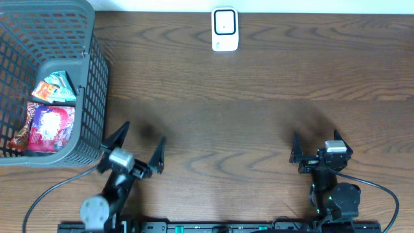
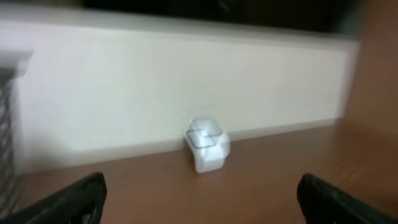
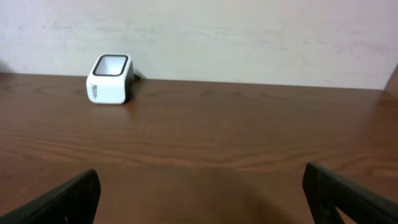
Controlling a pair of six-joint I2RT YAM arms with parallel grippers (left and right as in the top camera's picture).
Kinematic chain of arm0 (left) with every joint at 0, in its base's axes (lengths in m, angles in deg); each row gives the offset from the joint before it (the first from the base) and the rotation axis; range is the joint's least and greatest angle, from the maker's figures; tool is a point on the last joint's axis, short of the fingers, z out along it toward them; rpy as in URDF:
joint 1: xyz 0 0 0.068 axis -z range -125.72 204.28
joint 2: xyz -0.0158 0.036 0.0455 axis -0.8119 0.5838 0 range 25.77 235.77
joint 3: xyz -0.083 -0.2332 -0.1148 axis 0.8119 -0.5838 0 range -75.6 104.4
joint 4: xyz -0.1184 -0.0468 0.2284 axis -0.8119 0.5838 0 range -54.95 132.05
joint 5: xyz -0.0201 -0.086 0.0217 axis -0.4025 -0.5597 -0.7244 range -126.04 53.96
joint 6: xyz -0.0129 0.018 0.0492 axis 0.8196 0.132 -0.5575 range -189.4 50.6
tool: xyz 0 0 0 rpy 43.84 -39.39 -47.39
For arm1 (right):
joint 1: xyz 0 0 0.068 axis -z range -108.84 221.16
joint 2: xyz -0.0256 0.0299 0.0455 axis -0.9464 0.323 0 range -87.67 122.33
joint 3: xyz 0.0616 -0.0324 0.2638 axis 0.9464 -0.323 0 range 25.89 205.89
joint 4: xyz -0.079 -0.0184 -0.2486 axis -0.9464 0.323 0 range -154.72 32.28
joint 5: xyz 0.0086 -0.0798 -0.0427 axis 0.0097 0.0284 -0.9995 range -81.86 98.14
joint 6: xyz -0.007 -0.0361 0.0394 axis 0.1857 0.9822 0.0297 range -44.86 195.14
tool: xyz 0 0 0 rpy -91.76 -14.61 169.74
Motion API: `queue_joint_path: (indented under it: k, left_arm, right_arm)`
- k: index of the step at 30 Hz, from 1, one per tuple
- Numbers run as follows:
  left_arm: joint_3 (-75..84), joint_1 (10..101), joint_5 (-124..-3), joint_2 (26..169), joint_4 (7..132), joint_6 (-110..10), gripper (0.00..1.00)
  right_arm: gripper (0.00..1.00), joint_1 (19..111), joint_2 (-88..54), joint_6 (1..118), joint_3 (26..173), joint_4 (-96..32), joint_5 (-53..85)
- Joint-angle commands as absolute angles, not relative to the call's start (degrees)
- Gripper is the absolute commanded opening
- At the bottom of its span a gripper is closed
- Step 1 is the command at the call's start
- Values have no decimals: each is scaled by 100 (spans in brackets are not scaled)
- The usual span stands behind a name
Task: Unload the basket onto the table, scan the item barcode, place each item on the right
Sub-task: 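Reach the left gripper into the basket and grasp the purple-red package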
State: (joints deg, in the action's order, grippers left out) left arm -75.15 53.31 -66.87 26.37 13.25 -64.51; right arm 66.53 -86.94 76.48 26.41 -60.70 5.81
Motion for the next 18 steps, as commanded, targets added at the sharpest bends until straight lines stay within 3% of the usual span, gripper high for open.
queue_joint_path:
  k: [1, 6, 10, 14, 18]
  left_arm:
    - [-7381, 5311, -7520, 2600, 584, -5907, 98]
    - [-6354, 5300, -6333, 2882, 333, -5889, 98]
    - [-5089, 5296, -5513, 3874, 702, -6683, 97]
    - [-3371, 5293, -4304, 5456, 1546, -7417, 98]
    - [-1150, 5204, -3102, 7185, 3277, -7736, 98]
  right_arm:
    - [99, 6645, -8714, 7692, 2621, -6064, 590]
    - [99, 6645, -8714, 7692, 2621, -6064, 590]
    - [99, 6645, -8714, 7692, 2621, -6064, 590]
    - [99, 6645, -8714, 7692, 2621, -6064, 590]
    - [99, 6645, -8714, 7692, 2621, -6064, 587]
